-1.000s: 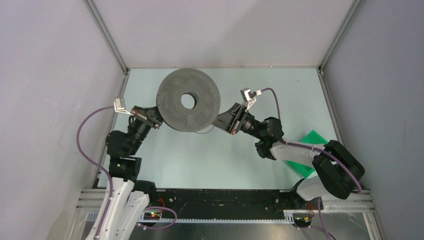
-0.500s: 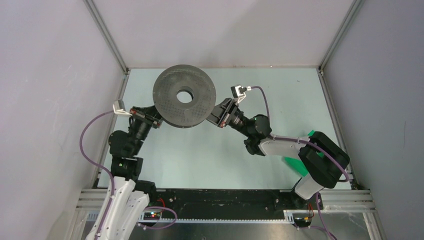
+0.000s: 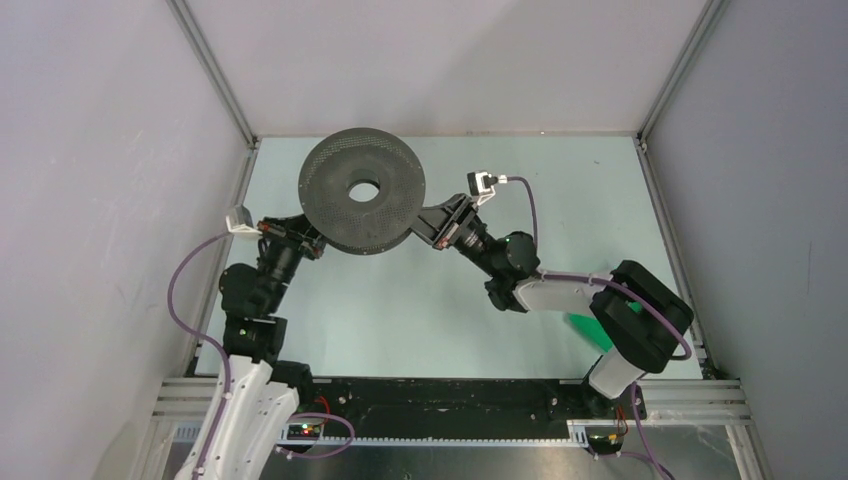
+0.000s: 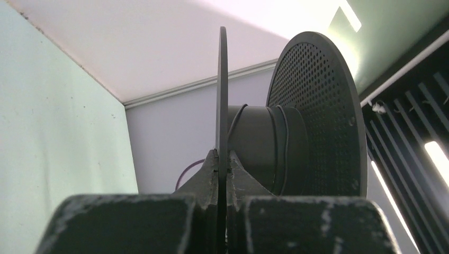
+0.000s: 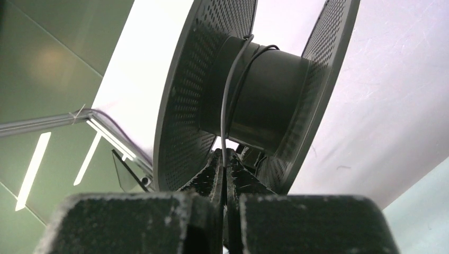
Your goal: Wrap the cables
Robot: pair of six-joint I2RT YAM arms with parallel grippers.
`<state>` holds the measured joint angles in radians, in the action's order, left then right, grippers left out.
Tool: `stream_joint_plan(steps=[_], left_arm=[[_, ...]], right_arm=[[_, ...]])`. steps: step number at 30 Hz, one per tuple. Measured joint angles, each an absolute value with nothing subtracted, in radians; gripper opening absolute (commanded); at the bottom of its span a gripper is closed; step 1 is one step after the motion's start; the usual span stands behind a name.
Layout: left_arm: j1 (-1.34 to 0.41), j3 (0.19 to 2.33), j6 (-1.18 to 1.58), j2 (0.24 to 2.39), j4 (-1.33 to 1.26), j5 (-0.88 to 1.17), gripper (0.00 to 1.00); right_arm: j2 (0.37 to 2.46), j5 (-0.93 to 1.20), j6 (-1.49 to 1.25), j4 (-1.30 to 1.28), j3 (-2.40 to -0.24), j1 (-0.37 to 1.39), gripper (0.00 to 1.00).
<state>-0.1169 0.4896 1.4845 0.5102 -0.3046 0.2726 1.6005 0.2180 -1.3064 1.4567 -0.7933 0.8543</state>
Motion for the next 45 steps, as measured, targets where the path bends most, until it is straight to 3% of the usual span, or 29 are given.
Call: stream_joint_plan(steps=[32,38,45], left_arm=[[-0.103,0.437,1.510,0.530,-0.214,0.133,0.00],[-0.106,0.437,1.506,0.530,-0.213,0.123,0.00],[-0.119,0.437,1.499,0.529,-0.196,0.130,0.00]], right_arm=[[1.788,-0.292,-1.317,1.383,-0.898,1.046,0.00],[1.785,-0.358,-1.308,1.349,-0.912,1.069,0.10],[1.687,-0.359,-1.303,1.163,-0.890,1.077,0.11]])
